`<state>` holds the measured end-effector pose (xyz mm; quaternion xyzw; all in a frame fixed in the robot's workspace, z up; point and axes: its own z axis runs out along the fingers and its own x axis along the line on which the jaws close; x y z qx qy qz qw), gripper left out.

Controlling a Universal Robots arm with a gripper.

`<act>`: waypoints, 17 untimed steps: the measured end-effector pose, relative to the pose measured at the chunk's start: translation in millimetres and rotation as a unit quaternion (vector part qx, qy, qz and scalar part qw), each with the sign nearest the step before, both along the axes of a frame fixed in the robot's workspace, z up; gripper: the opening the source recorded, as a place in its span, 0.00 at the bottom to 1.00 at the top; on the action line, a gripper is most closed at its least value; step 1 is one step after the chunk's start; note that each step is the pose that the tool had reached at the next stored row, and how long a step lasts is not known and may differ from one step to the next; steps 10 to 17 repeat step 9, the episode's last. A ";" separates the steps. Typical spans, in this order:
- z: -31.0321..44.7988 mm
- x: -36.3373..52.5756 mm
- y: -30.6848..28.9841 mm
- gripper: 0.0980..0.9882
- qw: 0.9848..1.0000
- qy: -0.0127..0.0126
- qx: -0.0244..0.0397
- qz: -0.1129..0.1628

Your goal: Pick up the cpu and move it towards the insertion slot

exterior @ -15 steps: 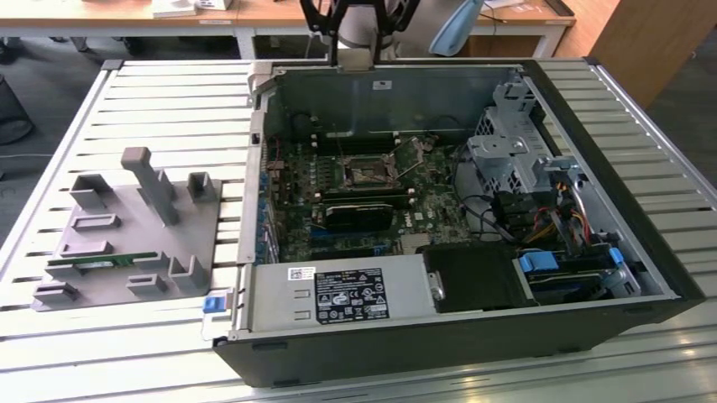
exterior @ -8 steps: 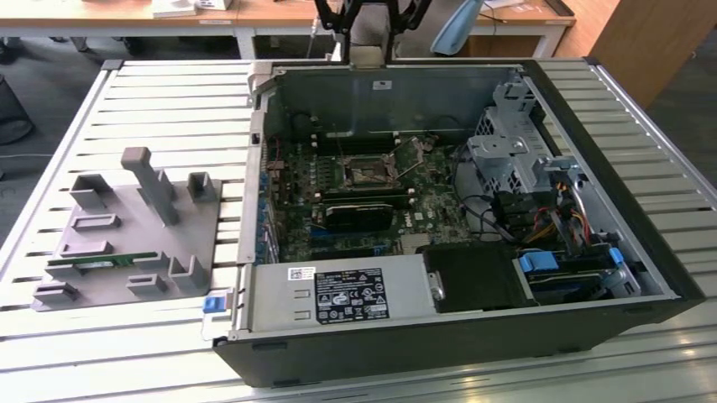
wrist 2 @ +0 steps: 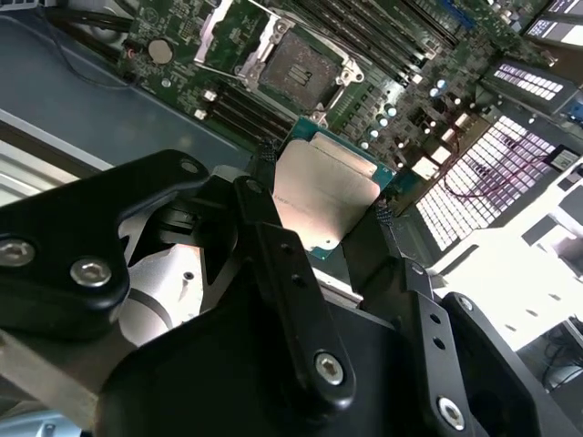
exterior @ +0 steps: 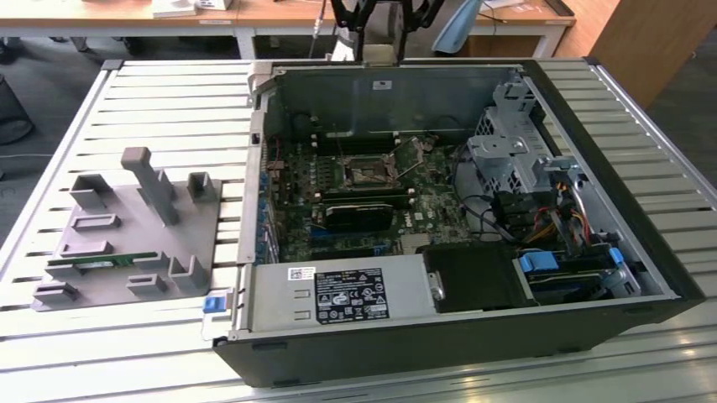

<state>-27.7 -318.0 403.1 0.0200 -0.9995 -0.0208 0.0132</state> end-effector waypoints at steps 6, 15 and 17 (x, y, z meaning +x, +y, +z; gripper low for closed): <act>0.0 3.5 1.2 0.50 1.000 0.000 0.000 0.000; 0.0 3.6 1.3 0.50 1.000 0.000 0.000 0.000; 0.0 3.6 1.3 0.50 1.000 0.000 0.000 0.000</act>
